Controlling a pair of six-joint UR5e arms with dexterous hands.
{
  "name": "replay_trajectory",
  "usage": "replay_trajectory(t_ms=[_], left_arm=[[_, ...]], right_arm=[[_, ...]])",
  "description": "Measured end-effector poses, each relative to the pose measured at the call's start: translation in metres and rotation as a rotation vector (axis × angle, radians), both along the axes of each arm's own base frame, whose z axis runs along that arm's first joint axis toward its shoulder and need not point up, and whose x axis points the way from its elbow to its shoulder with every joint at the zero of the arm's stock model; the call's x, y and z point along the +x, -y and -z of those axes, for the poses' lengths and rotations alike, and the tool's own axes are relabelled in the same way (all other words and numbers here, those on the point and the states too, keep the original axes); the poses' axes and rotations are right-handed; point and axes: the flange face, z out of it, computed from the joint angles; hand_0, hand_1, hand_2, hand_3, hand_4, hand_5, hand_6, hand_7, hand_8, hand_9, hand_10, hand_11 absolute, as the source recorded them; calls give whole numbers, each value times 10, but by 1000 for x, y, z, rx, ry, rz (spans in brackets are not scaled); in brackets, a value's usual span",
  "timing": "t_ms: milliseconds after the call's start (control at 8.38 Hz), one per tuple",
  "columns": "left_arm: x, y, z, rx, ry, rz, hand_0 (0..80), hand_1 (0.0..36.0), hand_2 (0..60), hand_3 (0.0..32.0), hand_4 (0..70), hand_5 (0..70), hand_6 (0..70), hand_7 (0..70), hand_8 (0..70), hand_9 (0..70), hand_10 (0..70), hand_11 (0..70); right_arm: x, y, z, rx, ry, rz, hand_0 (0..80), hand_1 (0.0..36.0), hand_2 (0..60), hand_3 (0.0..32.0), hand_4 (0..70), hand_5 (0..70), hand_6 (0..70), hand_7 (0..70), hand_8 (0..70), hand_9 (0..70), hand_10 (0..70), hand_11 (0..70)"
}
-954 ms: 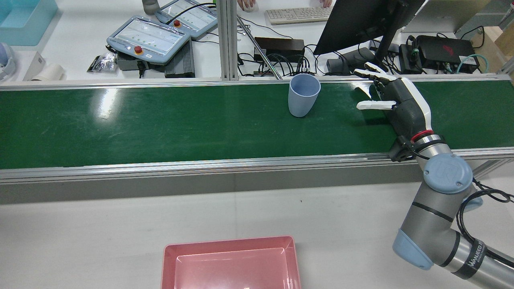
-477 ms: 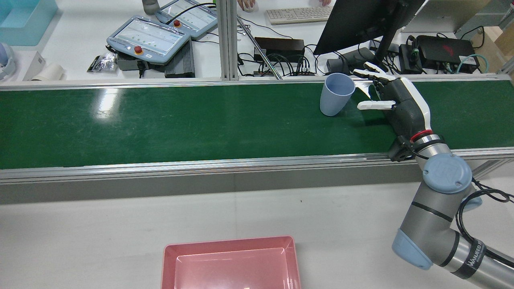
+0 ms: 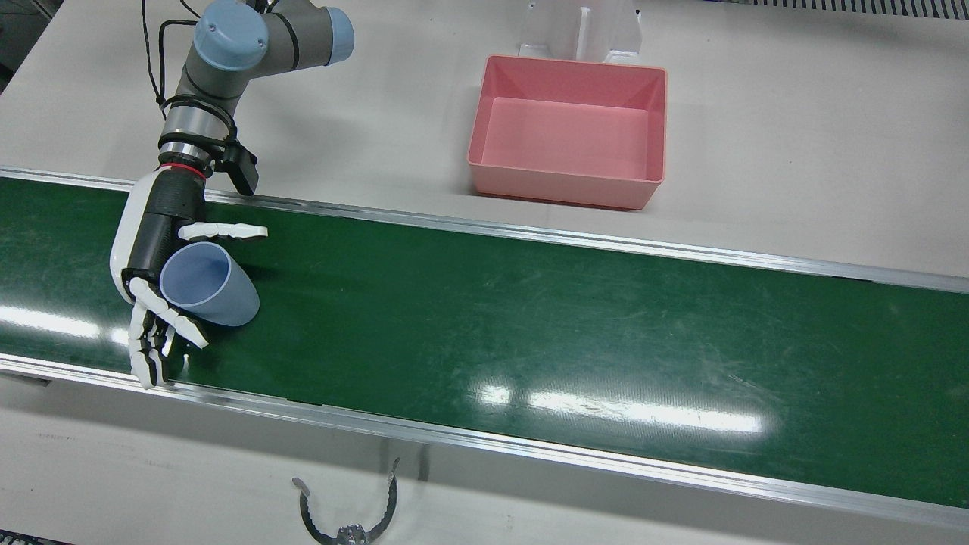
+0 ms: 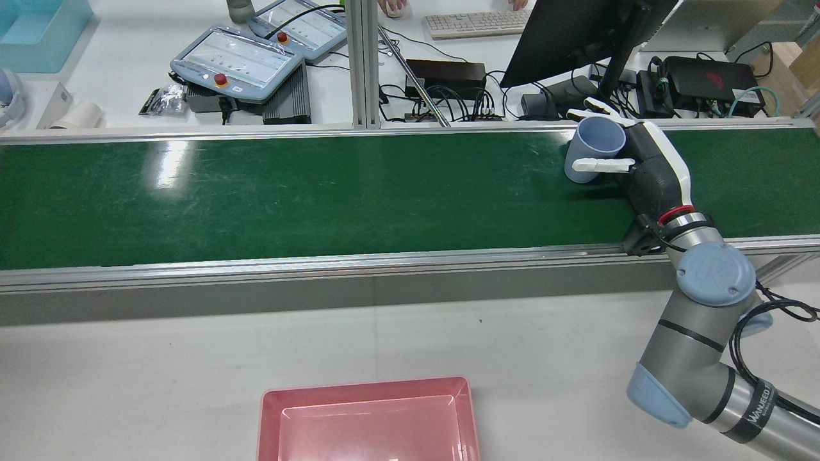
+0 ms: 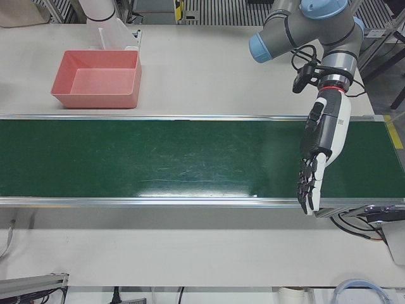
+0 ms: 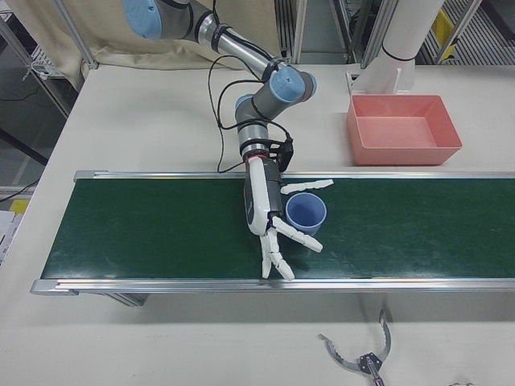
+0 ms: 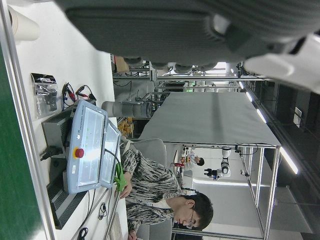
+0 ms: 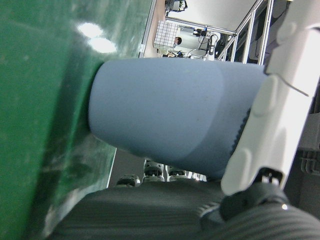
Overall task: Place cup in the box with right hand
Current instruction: 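Close the right hand around the pale blue cup and lift it, then carry the cup with the right hand down toward the pink tray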
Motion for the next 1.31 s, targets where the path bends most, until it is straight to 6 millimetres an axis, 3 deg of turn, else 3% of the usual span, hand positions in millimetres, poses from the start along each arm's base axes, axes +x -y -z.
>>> replay_trajectory(t_ms=[119, 239, 477, 716, 835, 954, 1193, 1312], left_arm=[[0, 0, 0, 0, 0, 0, 0, 0, 0, 0, 0, 0, 0, 0, 0, 0, 0, 0], [0, 0, 0, 0, 0, 0, 0, 0, 0, 0, 0, 0, 0, 0, 0, 0, 0, 0], [0, 0, 0, 0, 0, 1, 0, 0, 0, 0, 0, 0, 0, 0, 0, 0, 0, 0], [0, 0, 0, 0, 0, 1, 0, 0, 0, 0, 0, 0, 0, 0, 0, 0, 0, 0], [-1, 0, 0, 0, 0, 1, 0, 0, 0, 0, 0, 0, 0, 0, 0, 0, 0, 0], [0, 0, 0, 0, 0, 1, 0, 0, 0, 0, 0, 0, 0, 0, 0, 0, 0, 0], [0, 0, 0, -1, 0, 0, 0, 0, 0, 0, 0, 0, 0, 0, 0, 0, 0, 0], [0, 0, 0, -1, 0, 0, 0, 0, 0, 0, 0, 0, 0, 0, 0, 0, 0, 0]], right_arm=[[8, -1, 1, -20, -20, -12, 675, 360, 600, 0, 700, 193, 367, 700, 538, 700, 458, 669], [20, -2, 2, -38, -38, -29, 628, 360, 600, 0, 700, 216, 464, 700, 700, 700, 628, 700], [43, -6, 3, -52, -53, -57, 579, 360, 600, 0, 700, 214, 458, 700, 700, 700, 625, 700], [53, -10, 5, -50, -49, -68, 568, 360, 600, 0, 664, 213, 432, 700, 700, 700, 605, 700], [57, -12, 14, -34, -37, -70, 594, 360, 600, 0, 693, 211, 426, 700, 700, 700, 601, 700], [58, -17, 31, -5, -20, -66, 589, 360, 600, 0, 672, 208, 419, 700, 700, 700, 598, 700], [46, -43, 90, 101, 10, -22, 553, 360, 600, 0, 621, 199, 412, 700, 698, 700, 597, 700], [34, -66, 125, 165, 13, 10, 569, 360, 600, 0, 680, 196, 412, 700, 699, 700, 597, 700]])
